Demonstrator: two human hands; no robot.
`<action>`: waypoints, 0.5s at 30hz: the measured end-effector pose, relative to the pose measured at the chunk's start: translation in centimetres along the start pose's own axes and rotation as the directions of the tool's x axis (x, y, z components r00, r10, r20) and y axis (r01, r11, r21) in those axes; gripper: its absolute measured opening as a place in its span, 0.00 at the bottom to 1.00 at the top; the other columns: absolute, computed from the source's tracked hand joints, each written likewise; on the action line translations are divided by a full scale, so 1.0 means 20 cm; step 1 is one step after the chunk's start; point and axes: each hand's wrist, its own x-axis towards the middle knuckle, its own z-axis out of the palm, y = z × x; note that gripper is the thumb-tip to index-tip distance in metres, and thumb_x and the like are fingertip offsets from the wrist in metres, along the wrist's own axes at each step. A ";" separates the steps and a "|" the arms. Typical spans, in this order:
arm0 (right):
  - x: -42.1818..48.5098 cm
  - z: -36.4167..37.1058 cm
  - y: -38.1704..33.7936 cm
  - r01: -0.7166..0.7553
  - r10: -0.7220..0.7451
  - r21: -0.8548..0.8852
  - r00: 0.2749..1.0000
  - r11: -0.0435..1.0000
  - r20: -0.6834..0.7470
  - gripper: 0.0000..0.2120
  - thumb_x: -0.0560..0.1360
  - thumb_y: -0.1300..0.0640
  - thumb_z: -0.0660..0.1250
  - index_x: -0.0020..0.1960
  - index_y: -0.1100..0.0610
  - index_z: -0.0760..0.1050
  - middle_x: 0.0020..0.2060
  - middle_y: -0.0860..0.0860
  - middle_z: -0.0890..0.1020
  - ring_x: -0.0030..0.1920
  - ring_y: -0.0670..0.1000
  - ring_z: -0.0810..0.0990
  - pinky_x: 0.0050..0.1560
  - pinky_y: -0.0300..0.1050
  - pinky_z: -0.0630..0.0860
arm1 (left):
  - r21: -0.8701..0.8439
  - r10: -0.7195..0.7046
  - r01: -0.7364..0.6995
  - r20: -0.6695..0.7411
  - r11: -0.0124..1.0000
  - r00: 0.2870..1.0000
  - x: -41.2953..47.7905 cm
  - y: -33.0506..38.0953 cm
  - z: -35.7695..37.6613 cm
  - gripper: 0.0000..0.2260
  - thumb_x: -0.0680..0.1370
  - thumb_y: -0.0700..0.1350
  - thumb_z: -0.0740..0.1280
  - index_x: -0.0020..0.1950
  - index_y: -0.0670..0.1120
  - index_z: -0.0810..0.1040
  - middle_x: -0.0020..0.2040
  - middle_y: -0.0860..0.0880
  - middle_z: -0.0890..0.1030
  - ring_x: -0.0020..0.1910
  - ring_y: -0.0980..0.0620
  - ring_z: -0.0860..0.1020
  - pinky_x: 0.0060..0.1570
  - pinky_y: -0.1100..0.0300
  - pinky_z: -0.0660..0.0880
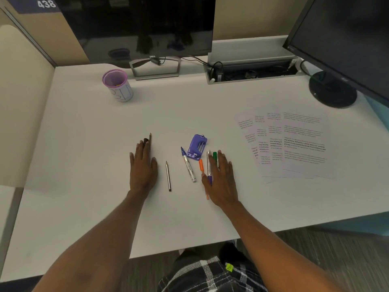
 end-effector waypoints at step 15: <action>-0.12 0.11 -0.08 0.048 -0.047 -0.095 0.999 0.994 0.022 0.36 0.79 0.48 0.64 0.82 0.51 0.52 0.82 0.54 0.56 0.82 0.57 0.53 0.80 0.62 0.55 | -0.004 0.100 -0.100 0.003 0.995 0.995 -0.27 0.22 0.17 0.25 0.85 0.47 0.55 0.84 0.53 0.58 0.85 0.45 0.54 0.84 0.49 0.49 0.82 0.44 0.47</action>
